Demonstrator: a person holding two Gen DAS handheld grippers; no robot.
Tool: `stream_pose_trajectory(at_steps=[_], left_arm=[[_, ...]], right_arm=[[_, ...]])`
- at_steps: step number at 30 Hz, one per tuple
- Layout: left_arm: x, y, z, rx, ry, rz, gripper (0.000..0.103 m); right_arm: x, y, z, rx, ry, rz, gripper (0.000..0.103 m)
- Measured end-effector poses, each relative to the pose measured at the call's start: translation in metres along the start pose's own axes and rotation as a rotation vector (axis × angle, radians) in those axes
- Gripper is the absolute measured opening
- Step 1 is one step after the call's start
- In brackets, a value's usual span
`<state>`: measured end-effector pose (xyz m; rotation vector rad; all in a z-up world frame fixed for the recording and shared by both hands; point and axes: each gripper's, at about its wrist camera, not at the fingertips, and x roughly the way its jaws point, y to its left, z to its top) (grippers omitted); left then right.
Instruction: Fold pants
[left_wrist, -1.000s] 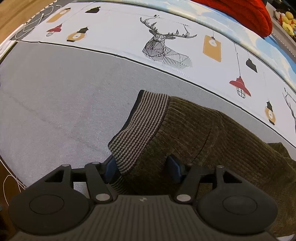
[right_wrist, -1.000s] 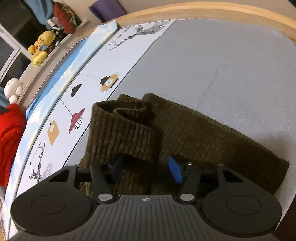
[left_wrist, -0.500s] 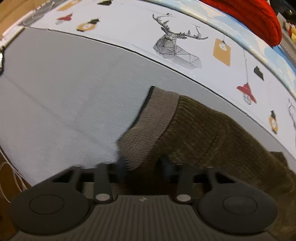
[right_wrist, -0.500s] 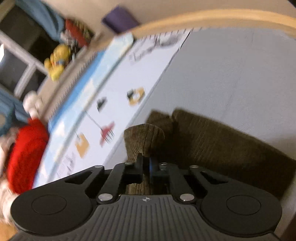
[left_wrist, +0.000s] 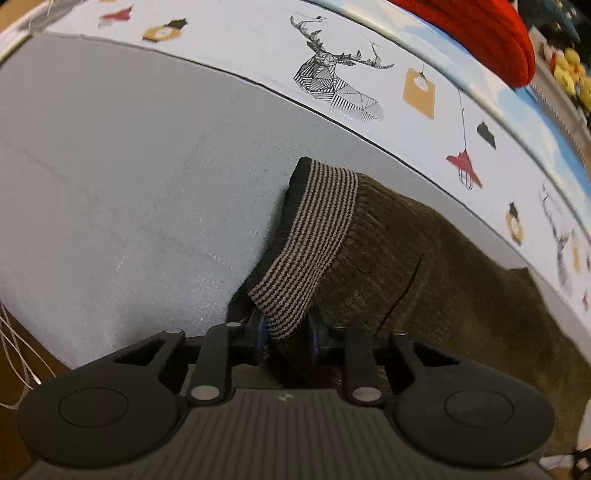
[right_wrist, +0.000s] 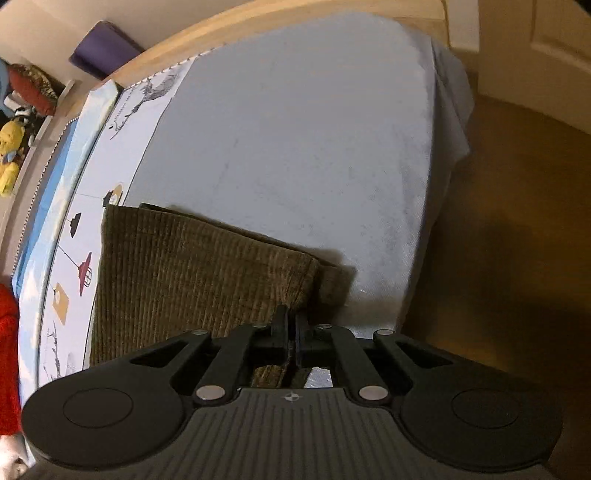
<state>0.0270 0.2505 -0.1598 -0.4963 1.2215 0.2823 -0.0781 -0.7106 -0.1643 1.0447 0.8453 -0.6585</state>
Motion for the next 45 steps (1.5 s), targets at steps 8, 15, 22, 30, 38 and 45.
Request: stream_pose_trajectory(at_steps=[8,15,22,30,38,45], left_arm=[[0.002,-0.002,-0.002,0.005,-0.014,0.004,0.022],[-0.013,0.005,-0.014,0.024,-0.027,0.027,0.022],[-0.04,-0.013,-0.008,0.082,-0.193,0.112,0.039],[-0.031,-0.084,-0.015,0.431,-0.269,0.019,0.036],[0.034,-0.092,-0.023,0.534,-0.011,0.236,0.035],[0.033,-0.094,-0.018,0.534,-0.023,0.231,0.035]], right_arm=[[0.0,0.017,-0.007,-0.111,-0.021,-0.042,0.003],[-0.011,0.027,-0.012,-0.151,-0.077,-0.094,0.002],[-0.024,0.027,-0.007,-0.135,-0.175,-0.199,0.021],[-0.032,0.067,-0.012,-0.268,-0.307,0.038,0.026],[0.026,0.131,-0.019,-0.354,-0.138,0.172,0.045],[0.084,0.168,-0.006,-0.293,-0.087,0.089,0.052]])
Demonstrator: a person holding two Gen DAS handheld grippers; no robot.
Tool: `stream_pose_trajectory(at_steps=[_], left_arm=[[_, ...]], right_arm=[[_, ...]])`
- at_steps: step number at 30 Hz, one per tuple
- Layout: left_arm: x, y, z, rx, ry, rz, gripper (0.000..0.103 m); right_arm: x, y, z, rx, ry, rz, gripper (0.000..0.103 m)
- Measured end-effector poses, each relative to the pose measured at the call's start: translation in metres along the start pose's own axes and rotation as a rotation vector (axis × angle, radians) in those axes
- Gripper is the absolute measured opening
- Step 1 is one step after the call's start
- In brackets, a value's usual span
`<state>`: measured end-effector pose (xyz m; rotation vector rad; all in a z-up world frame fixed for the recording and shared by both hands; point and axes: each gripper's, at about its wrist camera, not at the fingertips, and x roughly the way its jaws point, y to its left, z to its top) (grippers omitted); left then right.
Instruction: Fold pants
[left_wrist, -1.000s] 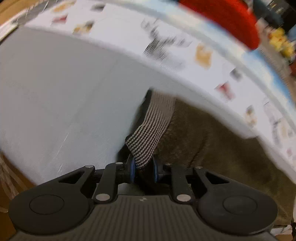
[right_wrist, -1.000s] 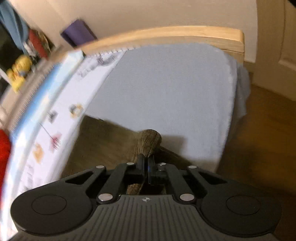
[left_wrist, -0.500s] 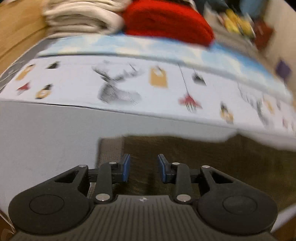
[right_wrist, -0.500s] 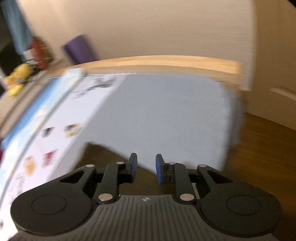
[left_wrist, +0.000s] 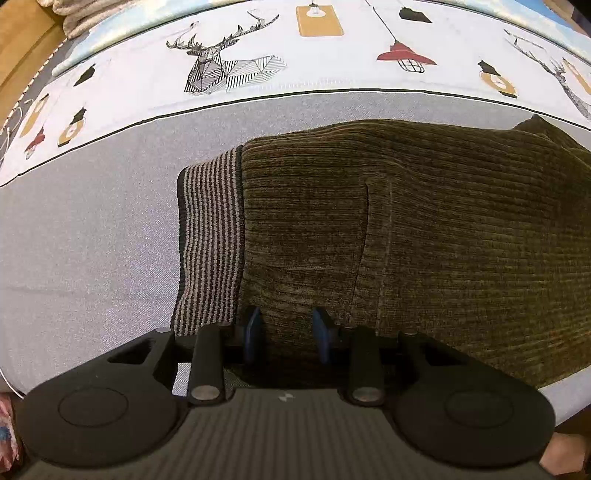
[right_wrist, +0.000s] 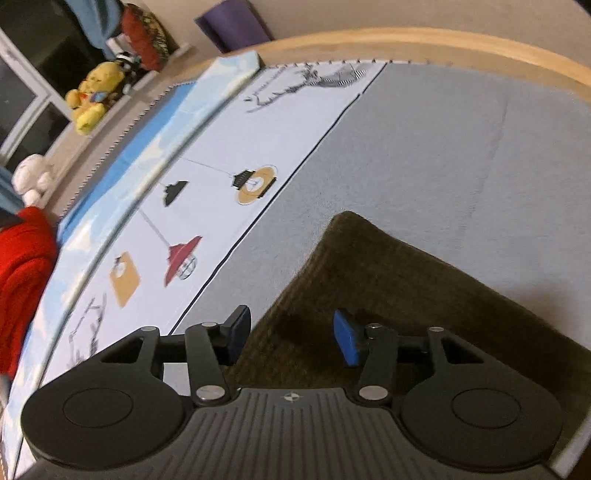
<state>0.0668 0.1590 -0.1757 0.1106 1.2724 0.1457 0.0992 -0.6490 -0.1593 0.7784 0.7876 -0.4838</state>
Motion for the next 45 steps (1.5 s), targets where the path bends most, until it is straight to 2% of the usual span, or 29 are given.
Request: stream_pose_trajectory(at_steps=[4,7,9,10,11,12,14,15,16,18,20,22,23,26,27,28,29,30,32,34,36,38,39,42,44,45], left_arm=[[-0.001,-0.003,-0.012,0.005,-0.009,0.001,0.035],[-0.001,-0.004,-0.013,0.008,-0.009,0.005,0.035],[-0.001,-0.005,-0.012,0.01,-0.005,0.007,0.035],[-0.001,-0.005,-0.011,0.01,-0.003,0.008,0.035],[0.0,-0.005,-0.011,0.01,-0.001,0.008,0.035],[-0.001,-0.004,-0.011,0.011,0.001,0.008,0.035],[0.0,-0.004,-0.01,0.009,0.003,0.006,0.035],[-0.001,-0.003,-0.01,0.008,0.003,0.006,0.035],[-0.001,-0.003,-0.01,0.008,0.003,0.007,0.035],[-0.002,-0.003,-0.01,-0.001,0.004,0.007,0.035],[-0.005,-0.001,-0.01,-0.014,0.003,0.001,0.036],[-0.012,0.003,-0.009,-0.049,-0.009,-0.015,0.038],[-0.018,0.005,-0.007,-0.073,-0.027,-0.028,0.038],[-0.043,0.011,-0.001,-0.124,-0.164,-0.107,0.038],[-0.044,0.012,0.001,-0.128,-0.179,-0.125,0.038],[-0.037,0.013,0.002,-0.124,-0.149,-0.125,0.038],[-0.019,0.013,0.003,-0.116,-0.062,-0.094,0.037],[0.001,0.014,-0.001,-0.107,0.042,-0.046,0.031],[0.0,0.01,0.001,-0.074,0.038,-0.033,0.031],[-0.017,0.009,0.004,-0.108,0.004,-0.049,0.031],[-0.044,0.008,0.005,-0.145,-0.076,-0.112,0.031],[-0.073,-0.001,0.014,-0.111,-0.149,-0.153,0.033],[-0.089,-0.006,0.019,-0.079,-0.194,-0.156,0.034],[-0.127,-0.017,0.033,0.037,-0.326,-0.161,0.048],[-0.138,-0.022,0.036,0.093,-0.41,-0.183,0.063],[-0.136,-0.024,0.035,0.102,-0.438,-0.203,0.064]], right_arm=[[0.026,0.013,-0.002,0.03,0.031,-0.091,0.052],[0.033,0.027,-0.003,-0.051,0.02,-0.142,0.054],[0.036,0.032,-0.004,-0.099,0.013,-0.195,0.041],[0.035,0.031,-0.003,-0.102,0.008,-0.214,0.024],[0.034,0.029,-0.001,-0.09,0.006,-0.207,0.013],[0.029,0.024,0.001,-0.05,0.0,-0.197,0.01],[0.01,0.006,0.012,0.146,-0.052,-0.143,0.006],[0.0,-0.003,0.019,0.213,-0.105,-0.11,0.006],[-0.003,-0.01,0.023,0.219,-0.13,-0.11,0.006],[0.001,-0.027,0.023,0.257,-0.13,-0.141,0.006],[0.004,-0.045,0.02,0.339,-0.096,-0.093,0.02],[-0.008,-0.048,0.018,0.362,-0.122,-0.092,0.026],[-0.016,-0.043,0.018,0.336,-0.146,-0.092,0.026],[-0.039,-0.02,0.013,0.211,-0.199,-0.056,0.027],[-0.046,-0.011,0.008,0.169,-0.207,-0.039,0.027],[-0.051,-0.001,0.005,0.131,-0.205,-0.022,0.029],[-0.053,0.007,0.005,0.1,-0.2,-0.007,0.029],[-0.058,0.018,-0.002,0.057,-0.19,0.014,0.029],[-0.071,0.039,-0.012,-0.007,-0.172,0.07,0.03],[-0.086,0.067,-0.029,-0.096,-0.161,0.152,0.031],[-0.101,0.1,-0.05,-0.218,-0.143,0.247,0.027],[-0.113,0.135,-0.077,-0.356,-0.092,0.364,0.002],[-0.118,0.154,-0.093,-0.426,-0.071,0.418,0.002],[-0.117,0.203,-0.131,-0.583,0.007,0.532,0.002],[-0.108,0.233,-0.159,-0.67,0.109,0.607,0.004],[-0.105,0.245,-0.17,-0.698,0.155,0.629,0.004]])
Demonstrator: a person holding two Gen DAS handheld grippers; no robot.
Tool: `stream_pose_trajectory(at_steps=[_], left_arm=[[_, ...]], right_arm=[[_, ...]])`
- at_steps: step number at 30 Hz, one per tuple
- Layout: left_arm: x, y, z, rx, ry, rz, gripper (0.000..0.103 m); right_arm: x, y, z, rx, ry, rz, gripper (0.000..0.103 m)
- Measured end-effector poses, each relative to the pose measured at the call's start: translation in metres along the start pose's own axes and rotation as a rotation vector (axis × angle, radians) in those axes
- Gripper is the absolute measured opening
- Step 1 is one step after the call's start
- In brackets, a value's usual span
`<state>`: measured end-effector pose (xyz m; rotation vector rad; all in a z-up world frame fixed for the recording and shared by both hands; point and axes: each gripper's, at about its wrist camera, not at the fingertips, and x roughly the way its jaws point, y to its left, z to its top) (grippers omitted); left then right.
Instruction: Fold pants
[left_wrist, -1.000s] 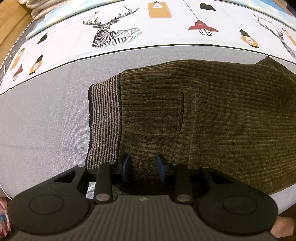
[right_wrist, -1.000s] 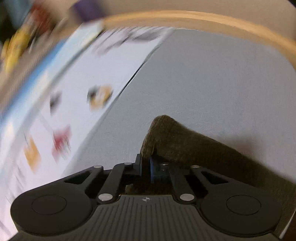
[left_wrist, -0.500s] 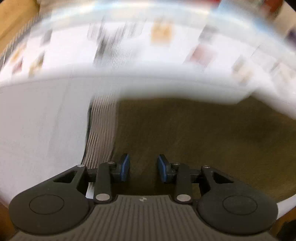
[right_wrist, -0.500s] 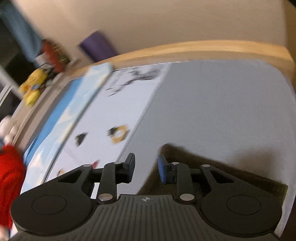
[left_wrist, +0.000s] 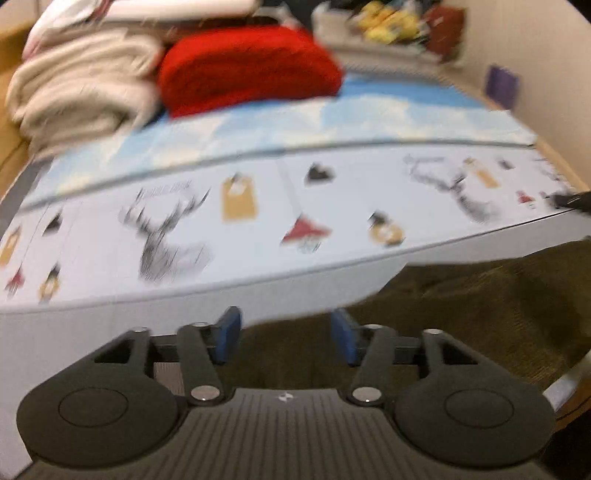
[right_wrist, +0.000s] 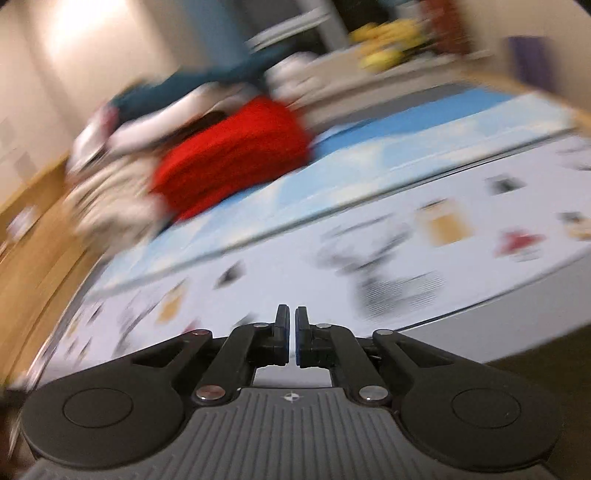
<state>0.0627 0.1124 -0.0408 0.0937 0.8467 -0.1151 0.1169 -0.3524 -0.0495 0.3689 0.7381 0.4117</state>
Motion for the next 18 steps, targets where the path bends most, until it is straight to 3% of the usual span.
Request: stream_pose_trajectory(at_steps=[1,3,4,7,9,11,18], left_arm=[[0.006,0.0,-0.007,-0.01,-0.014,-0.027,0.063],[0.033,-0.002,-0.018,-0.04,0.167,-0.081,0.048],[0.039,-0.002,-0.019,-0.041,0.182,-0.075,0.038],[0.047,-0.001,-0.011,-0.055,0.167,-0.078,0.038],[0.058,0.004,-0.013,-0.082,0.228,-0.091,0.038],[0.066,0.011,-0.012,-0.063,0.249,-0.044,0.038],[0.066,0.035,-0.022,-0.077,0.262,-0.01,0.038]], right_arm=[[0.016,0.011,-0.003,-0.024,0.051,0.036,0.004],[0.042,0.03,-0.005,-0.059,0.124,0.066,0.004],[0.054,0.037,-0.005,-0.062,0.153,0.076,0.004],[0.096,0.05,-0.006,-0.04,0.228,0.119,0.011],[0.122,0.057,-0.008,-0.019,0.281,0.144,0.026],[0.145,0.061,-0.01,-0.013,0.331,0.162,0.043],[0.219,0.081,-0.039,-0.093,0.553,0.179,0.046]])
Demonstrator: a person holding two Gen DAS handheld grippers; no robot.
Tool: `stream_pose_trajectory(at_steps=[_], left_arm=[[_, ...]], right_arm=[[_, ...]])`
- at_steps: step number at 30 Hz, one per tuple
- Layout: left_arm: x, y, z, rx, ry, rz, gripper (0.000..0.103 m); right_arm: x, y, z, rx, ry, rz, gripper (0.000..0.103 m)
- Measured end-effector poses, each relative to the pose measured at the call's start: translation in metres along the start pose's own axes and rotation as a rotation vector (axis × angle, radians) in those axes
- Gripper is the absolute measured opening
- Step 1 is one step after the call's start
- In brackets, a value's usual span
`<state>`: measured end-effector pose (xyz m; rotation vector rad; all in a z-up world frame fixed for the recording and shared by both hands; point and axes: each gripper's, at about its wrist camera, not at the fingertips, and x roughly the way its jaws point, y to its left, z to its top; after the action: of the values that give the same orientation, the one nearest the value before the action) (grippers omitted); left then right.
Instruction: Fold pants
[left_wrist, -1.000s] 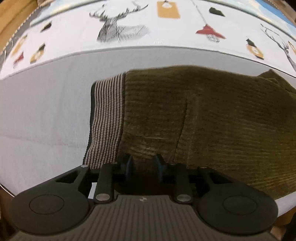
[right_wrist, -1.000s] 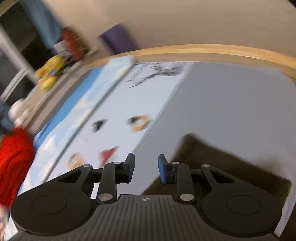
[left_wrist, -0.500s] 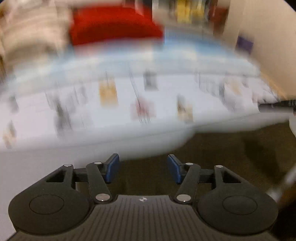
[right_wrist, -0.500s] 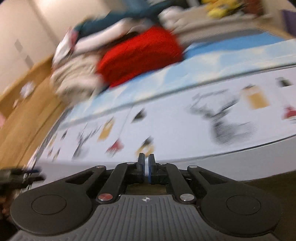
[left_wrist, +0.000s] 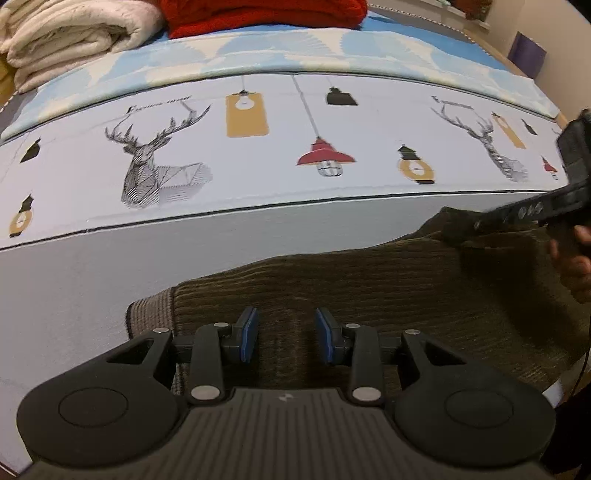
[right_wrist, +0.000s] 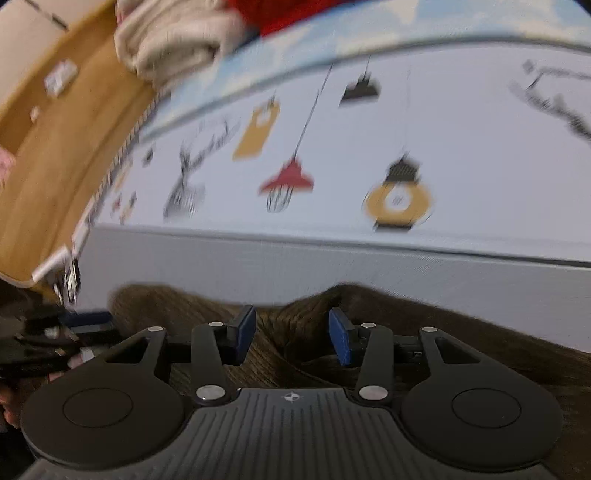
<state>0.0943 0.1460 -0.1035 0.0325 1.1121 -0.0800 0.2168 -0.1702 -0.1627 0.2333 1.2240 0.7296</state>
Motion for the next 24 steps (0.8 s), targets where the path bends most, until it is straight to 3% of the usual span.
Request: stream_pose_trajectory(at_steps=[4,6,7,8,11,13,16,18,21,23,24], left_arm=[[0.004,0.004,-0.002,0.007,0.009,0.022,0.038],[0.005,0.005,-0.001,0.006,0.008,0.028,0.038],[0.005,0.006,-0.001,0.006,0.006,0.03,0.038],[0.006,0.006,0.0,0.004,0.004,0.03,0.038],[0.005,0.006,0.001,0.001,-0.002,0.033,0.038],[0.005,0.005,0.001,0.003,-0.002,0.034,0.038],[0.005,0.006,0.0,0.006,0.001,0.045,0.038],[0.005,0.009,0.0,-0.003,-0.002,0.046,0.038],[0.005,0.012,0.0,-0.013,-0.003,0.052,0.038],[0.004,0.012,0.0,-0.016,-0.003,0.053,0.038],[0.004,0.012,0.0,-0.015,-0.004,0.053,0.038]], right_arm=[[0.027,0.003,0.001,-0.061,0.116,-0.004,0.048],[0.029,0.005,0.006,-0.085,0.133,0.001,0.042],[0.028,0.003,0.01,-0.087,0.133,0.01,0.027],[0.025,0.002,0.014,-0.087,0.118,0.022,0.02],[0.006,0.007,0.032,-0.114,0.005,0.025,0.014],[-0.002,-0.002,0.04,-0.079,-0.05,0.007,0.014],[-0.013,-0.014,0.04,-0.053,-0.134,-0.125,0.015],[-0.02,-0.021,0.039,-0.026,-0.136,-0.067,0.015],[-0.029,-0.022,0.033,-0.059,-0.111,-0.033,0.023],[-0.03,-0.019,0.027,-0.086,-0.085,-0.01,0.052],[-0.027,-0.016,0.03,-0.107,-0.07,-0.001,0.054]])
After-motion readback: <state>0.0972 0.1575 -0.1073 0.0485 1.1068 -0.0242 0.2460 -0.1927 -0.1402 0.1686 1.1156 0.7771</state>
